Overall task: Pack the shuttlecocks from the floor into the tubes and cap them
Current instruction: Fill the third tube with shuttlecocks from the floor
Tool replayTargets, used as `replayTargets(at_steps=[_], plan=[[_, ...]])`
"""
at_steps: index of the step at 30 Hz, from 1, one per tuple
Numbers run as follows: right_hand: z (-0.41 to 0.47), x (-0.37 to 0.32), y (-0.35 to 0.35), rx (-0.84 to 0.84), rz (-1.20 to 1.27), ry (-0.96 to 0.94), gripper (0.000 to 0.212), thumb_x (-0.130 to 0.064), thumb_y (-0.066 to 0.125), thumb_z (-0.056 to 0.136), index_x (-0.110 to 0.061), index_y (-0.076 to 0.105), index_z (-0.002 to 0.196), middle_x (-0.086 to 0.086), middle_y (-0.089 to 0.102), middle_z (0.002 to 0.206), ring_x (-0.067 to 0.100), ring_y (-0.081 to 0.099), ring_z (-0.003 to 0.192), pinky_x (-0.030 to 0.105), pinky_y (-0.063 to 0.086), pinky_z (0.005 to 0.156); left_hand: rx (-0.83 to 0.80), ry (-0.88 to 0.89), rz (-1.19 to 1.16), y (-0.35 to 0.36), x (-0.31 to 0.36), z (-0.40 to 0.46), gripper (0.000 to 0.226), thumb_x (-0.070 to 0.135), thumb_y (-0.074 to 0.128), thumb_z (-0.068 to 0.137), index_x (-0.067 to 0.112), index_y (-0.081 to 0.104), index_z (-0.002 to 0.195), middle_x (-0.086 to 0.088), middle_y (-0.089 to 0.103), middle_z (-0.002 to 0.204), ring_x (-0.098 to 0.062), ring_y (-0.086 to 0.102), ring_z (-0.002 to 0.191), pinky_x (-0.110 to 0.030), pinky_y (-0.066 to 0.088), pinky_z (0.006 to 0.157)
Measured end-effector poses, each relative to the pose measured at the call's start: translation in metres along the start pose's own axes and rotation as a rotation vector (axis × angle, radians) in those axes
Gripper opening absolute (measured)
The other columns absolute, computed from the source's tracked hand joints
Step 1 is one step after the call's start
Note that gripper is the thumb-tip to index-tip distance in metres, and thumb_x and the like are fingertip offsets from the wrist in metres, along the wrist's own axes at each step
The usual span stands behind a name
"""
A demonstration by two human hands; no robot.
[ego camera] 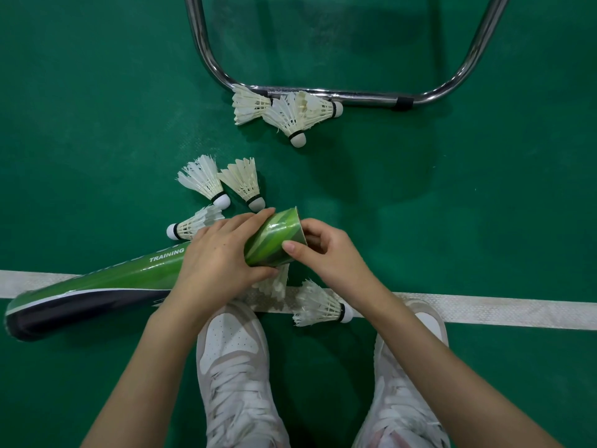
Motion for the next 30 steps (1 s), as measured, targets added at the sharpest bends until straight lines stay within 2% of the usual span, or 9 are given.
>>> replayTargets(at_steps=[3, 6, 9, 12, 15, 19, 23, 27, 30], plan=[[-0.003, 0.007, -0.009, 0.105, -0.118, -0.020, 0.018, -0.014, 0.065, 0.084, -0.017, 0.061, 0.102, -0.007, 0.065, 0.099, 0.003, 0.060, 0.094, 0.021, 0.048, 0.088, 0.014, -0.031, 0.011, -0.004, -0.010, -0.001, 0.089, 0.052, 0.075, 0.064, 0.040, 0.031, 0.139, 0.006, 0.052, 0.130, -0.021, 0.047, 0.115, -0.038, 0.036, 0.089], [-0.006, 0.021, -0.014, 0.133, -0.169, 0.040, 0.029, -0.018, 0.070, 0.081, -0.022, 0.057, 0.106, -0.011, 0.060, 0.109, 0.003, 0.054, 0.102, 0.027, 0.047, 0.093, 0.036, -0.070, -0.008, -0.010, -0.021, -0.002, 0.087, 0.048, 0.077, 0.064, 0.038, 0.034, 0.138, 0.005, 0.052, 0.130, -0.024, 0.048, 0.114, -0.040, 0.037, 0.087], [-0.004, 0.035, -0.007, 0.046, -0.331, 0.130, 0.053, -0.025, 0.075, 0.076, -0.024, 0.049, 0.123, -0.008, 0.048, 0.128, 0.008, 0.045, 0.116, 0.029, 0.041, 0.101, 0.056, -0.084, -0.018, -0.014, -0.026, -0.002, 0.088, 0.046, 0.078, 0.062, 0.035, 0.035, 0.138, 0.005, 0.052, 0.131, -0.026, 0.048, 0.114, -0.043, 0.038, 0.089], [0.000, 0.041, 0.007, -0.046, -0.478, 0.125, 0.078, -0.032, 0.079, 0.070, -0.022, 0.038, 0.136, -0.006, 0.037, 0.138, 0.011, 0.033, 0.129, 0.033, 0.032, 0.109, 0.076, -0.089, -0.031, -0.016, -0.026, -0.003, 0.089, 0.047, 0.079, 0.061, 0.034, 0.036, 0.138, 0.004, 0.054, 0.129, -0.027, 0.049, 0.114, -0.043, 0.038, 0.089], [0.005, 0.041, 0.019, -0.091, -0.601, 0.090, 0.092, -0.037, 0.079, 0.069, -0.018, 0.027, 0.142, -0.003, 0.027, 0.145, 0.014, 0.023, 0.134, 0.027, 0.023, 0.109, 0.080, -0.089, -0.034, -0.017, -0.026, -0.003, 0.088, 0.046, 0.079, 0.062, 0.034, 0.036, 0.138, 0.004, 0.054, 0.129, -0.027, 0.049, 0.112, -0.042, 0.038, 0.089], [0.011, 0.041, 0.030, -0.104, -0.781, 0.074, 0.106, -0.048, 0.079, 0.063, -0.018, 0.019, 0.146, -0.003, 0.017, 0.152, 0.018, 0.015, 0.137, 0.035, 0.024, 0.111, 0.078, -0.087, -0.031, -0.017, -0.027, -0.003, 0.088, 0.046, 0.079, 0.063, 0.034, 0.035, 0.138, 0.004, 0.053, 0.129, -0.026, 0.049, 0.113, -0.042, 0.038, 0.089], [0.013, 0.042, 0.036, -0.057, -0.845, 0.039, 0.093, -0.044, 0.070, 0.074, -0.017, 0.018, 0.147, -0.003, 0.013, 0.155, 0.018, 0.016, 0.138, 0.038, 0.030, 0.110, 0.082, -0.084, -0.031, -0.017, -0.026, -0.003, 0.088, 0.045, 0.079, 0.062, 0.033, 0.037, 0.138, 0.003, 0.054, 0.128, -0.026, 0.050, 0.112, -0.042, 0.038, 0.089], [0.010, 0.044, 0.025, -0.067, -0.740, 0.073, 0.080, -0.027, 0.064, 0.081, -0.022, 0.018, 0.147, -0.009, 0.002, 0.157, 0.013, 0.012, 0.141, 0.037, 0.029, 0.108, 0.085, -0.079, -0.029, -0.017, -0.027, -0.004, 0.089, 0.046, 0.079, 0.062, 0.033, 0.036, 0.138, 0.004, 0.054, 0.128, -0.027, 0.049, 0.112, -0.042, 0.039, 0.088], [0.010, 0.046, 0.011, 0.011, -0.560, 0.054, 0.067, -0.013, 0.059, 0.083, -0.026, 0.031, 0.142, -0.006, 0.013, 0.156, 0.016, 0.020, 0.140, 0.040, 0.029, 0.112, 0.091, -0.077, -0.029, -0.017, -0.025, -0.004, 0.088, 0.045, 0.079, 0.062, 0.033, 0.036, 0.138, 0.003, 0.055, 0.128, -0.028, 0.050, 0.111, -0.042, 0.039, 0.087]])
Point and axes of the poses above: each hand's wrist, its own z-axis towards the middle knuckle, its own y-axis out of the palm, x = y × z, the point moved 3 cm from there along z, towards the middle knuckle
